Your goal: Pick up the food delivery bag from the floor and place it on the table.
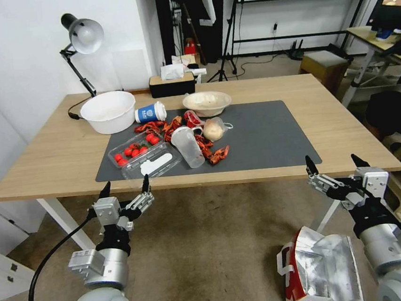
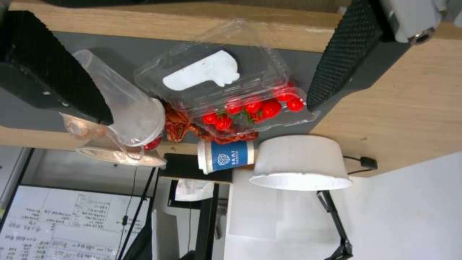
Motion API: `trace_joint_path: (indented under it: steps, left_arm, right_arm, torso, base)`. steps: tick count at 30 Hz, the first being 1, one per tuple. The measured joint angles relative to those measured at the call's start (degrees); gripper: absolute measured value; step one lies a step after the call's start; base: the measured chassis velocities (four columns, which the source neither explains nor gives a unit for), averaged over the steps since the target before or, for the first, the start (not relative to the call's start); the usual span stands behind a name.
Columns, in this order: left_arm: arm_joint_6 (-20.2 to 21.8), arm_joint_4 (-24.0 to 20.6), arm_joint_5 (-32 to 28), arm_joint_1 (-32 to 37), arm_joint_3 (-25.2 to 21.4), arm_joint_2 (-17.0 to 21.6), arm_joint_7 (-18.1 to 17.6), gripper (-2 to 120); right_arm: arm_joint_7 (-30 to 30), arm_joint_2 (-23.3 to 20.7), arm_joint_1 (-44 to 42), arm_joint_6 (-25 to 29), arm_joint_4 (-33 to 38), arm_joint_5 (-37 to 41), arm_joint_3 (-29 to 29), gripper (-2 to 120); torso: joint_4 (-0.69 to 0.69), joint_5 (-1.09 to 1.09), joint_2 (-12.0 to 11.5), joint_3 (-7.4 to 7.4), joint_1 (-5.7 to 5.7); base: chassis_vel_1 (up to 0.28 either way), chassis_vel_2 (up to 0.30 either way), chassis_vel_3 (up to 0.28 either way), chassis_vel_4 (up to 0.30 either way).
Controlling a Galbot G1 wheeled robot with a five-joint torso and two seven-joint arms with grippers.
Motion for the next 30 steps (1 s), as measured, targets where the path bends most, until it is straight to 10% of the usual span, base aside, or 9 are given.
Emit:
trace_joint_path:
  steps: [30]
  left_arm:
    - [-0.1,1.1,-0.8,-0.1,-1.5,0.0,0.9,100]
  right_arm:
    - [-0.6,-0.5,0.4,0.7,-1.0,0.3,-0.5,100]
  torso:
    - [0.0,0.0,-3.0,-1.67,-1.34]
  base:
    - [0.0,0.0,0.0,0.0]
